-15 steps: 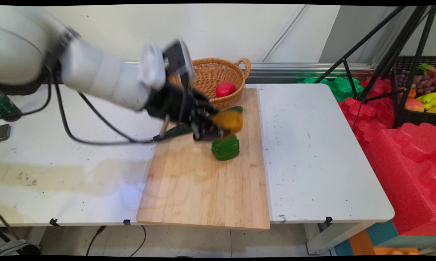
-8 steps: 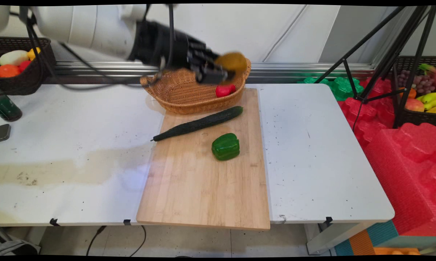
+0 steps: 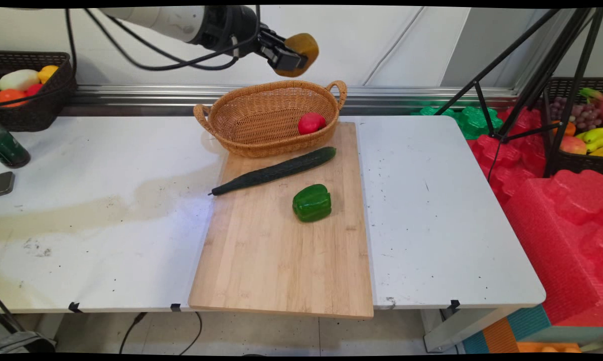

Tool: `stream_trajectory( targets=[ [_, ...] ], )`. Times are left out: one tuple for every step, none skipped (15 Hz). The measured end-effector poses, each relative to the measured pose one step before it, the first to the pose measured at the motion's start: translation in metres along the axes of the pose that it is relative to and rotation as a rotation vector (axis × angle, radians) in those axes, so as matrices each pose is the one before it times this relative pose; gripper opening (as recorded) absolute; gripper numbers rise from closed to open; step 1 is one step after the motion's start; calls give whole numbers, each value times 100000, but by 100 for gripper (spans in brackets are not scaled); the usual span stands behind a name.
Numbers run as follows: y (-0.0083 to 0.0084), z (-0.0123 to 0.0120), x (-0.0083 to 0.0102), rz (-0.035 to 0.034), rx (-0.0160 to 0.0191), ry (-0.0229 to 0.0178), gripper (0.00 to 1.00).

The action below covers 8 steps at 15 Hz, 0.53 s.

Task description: Place the picked object in the vegetable basket

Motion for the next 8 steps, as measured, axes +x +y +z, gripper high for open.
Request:
stream_trajectory(
  targets=[
    [-951,854,-126,-1425,2241,-1531,0],
    [-628,612,-128,-837,1448,-1228,0],
    [-1027,1048,-199,-1283,2358,-2071,0],
    [-961,1048,-208,-908,2091,-2272,0],
    [-808,957,-260,-520,1623,-2332,0],
    [-630,754,-233,-328,1238,-1905,0],
    [-597,776,-222,-235,1133,-1938,0],
    [-571,810,-225,-169,991,-2031,0]
  ],
)
